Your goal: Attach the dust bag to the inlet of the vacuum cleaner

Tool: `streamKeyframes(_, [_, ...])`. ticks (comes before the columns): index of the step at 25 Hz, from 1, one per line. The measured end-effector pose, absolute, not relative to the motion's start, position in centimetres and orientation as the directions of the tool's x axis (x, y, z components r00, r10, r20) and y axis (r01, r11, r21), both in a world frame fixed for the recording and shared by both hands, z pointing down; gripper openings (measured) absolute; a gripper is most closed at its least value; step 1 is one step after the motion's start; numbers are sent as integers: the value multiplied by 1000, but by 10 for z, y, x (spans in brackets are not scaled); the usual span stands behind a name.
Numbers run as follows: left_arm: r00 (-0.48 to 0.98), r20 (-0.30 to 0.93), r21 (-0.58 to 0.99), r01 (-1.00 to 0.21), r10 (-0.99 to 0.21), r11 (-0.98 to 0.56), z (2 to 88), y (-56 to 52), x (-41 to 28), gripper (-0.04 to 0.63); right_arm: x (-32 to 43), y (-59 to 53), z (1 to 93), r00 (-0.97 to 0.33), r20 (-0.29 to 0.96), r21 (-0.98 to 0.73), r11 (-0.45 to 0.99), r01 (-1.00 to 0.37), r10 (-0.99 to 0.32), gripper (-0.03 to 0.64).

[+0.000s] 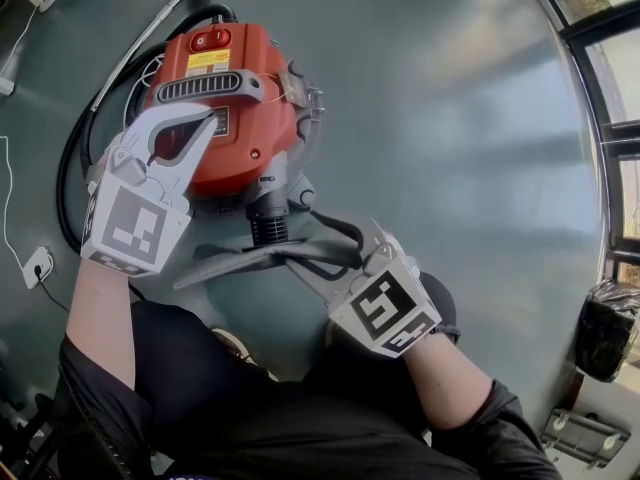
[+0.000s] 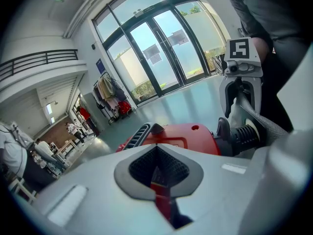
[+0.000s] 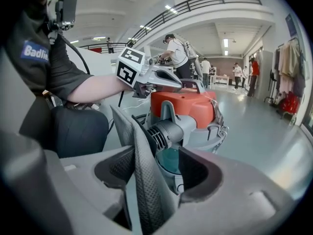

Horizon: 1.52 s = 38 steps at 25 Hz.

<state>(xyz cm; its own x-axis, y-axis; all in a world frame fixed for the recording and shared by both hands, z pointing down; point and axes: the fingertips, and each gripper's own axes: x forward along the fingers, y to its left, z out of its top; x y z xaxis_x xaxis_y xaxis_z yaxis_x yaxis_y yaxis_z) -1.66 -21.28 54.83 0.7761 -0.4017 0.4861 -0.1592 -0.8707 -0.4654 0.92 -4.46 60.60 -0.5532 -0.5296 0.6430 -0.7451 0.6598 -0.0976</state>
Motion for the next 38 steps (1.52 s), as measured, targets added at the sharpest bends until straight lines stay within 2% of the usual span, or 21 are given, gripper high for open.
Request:
streamKeyframes(6, [776, 486, -466, -161, -403, -870, 548, -212, -17, 15, 8, -44, 606, -544, 646, -62, 674, -736, -535, 231])
streamKeyframes(9, [776, 482, -469, -162, -406, -868, 548, -212, -17, 15, 1, -42, 599, -546, 648, 2, 718, -697, -532, 87])
streamKeyframes(11, [777, 481, -470, -163, -407, -867, 548, -213, -17, 15, -3, -42, 596, -559, 639, 7, 730, -683, -528, 72])
streamKeyframes(23, [775, 491, -463, -154, -397, -873, 547, -213, -17, 15, 4, -43, 611, -509, 675, 6, 695, -719, -534, 71])
streamKeyframes(33, [773, 499, -461, -145, -391, -875, 547, -212, -17, 15, 3, -44, 611, -431, 731, 160, 746, -646, -530, 88])
streamKeyframes(35, [773, 493, -467, -151, -398, -871, 546, -213, -17, 15, 6, -47, 612, -429, 719, 139, 717, -683, -547, 103])
streamKeyframes(38, [774, 489, -468, -156, -402, -870, 546, -212, -16, 15, 9, -52, 611, -466, 689, 8, 649, -761, -554, 137])
